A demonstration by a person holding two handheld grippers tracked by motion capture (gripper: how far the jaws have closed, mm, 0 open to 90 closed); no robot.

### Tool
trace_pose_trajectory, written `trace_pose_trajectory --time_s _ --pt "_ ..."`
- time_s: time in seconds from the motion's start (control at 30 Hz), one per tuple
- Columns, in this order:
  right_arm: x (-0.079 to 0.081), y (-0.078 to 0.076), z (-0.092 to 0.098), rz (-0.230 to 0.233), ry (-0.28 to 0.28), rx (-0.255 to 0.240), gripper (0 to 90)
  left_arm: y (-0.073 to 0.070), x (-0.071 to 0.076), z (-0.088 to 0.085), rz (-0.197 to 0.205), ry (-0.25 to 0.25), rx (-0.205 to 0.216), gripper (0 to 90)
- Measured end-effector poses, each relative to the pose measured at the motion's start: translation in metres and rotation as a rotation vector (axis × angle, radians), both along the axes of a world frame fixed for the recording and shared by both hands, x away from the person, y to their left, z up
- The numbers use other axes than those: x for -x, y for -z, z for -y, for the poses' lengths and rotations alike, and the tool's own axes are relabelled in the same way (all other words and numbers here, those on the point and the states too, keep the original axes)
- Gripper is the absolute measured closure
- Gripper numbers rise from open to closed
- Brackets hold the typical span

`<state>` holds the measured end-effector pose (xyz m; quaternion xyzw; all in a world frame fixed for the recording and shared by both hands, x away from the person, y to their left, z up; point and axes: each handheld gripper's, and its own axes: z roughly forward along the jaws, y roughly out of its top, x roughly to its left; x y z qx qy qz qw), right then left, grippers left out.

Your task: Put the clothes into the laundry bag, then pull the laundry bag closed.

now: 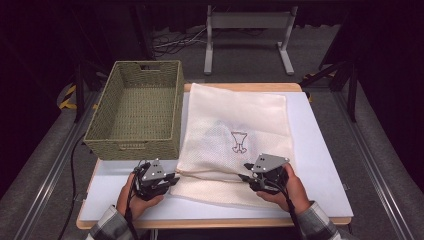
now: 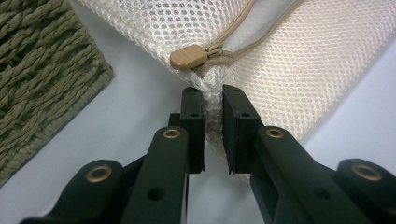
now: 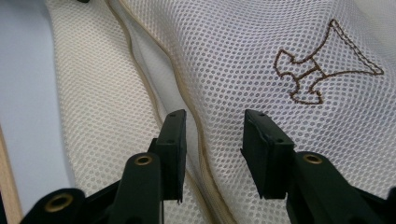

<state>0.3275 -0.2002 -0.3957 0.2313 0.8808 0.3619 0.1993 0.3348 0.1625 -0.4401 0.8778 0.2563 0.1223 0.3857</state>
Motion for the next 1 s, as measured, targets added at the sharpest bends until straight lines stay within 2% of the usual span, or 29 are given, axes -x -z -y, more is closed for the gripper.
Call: trace_pose_trajectory --time_s 0.63,0.73,0.87,1.0 --pt "-0.002 0.008 -0.006 -0.009 -0.001 0.002 52.1 0.002 -0.002 0.0 -0.01 0.01 0.016 80.3" --pt "-0.002 0.008 -0.008 -0.005 -0.01 -0.001 55.7 0.003 -0.005 0.0 -0.014 0.002 0.015 79.4" --pt "-0.001 0.007 -0.015 0.001 -0.049 0.015 72.7 0.005 -0.006 0.0 -0.017 -0.002 0.013 77.5" --pt "-0.002 0.003 -0.03 0.003 -0.081 0.002 74.0 0.005 -0.006 -0.001 -0.031 -0.012 0.026 79.6"
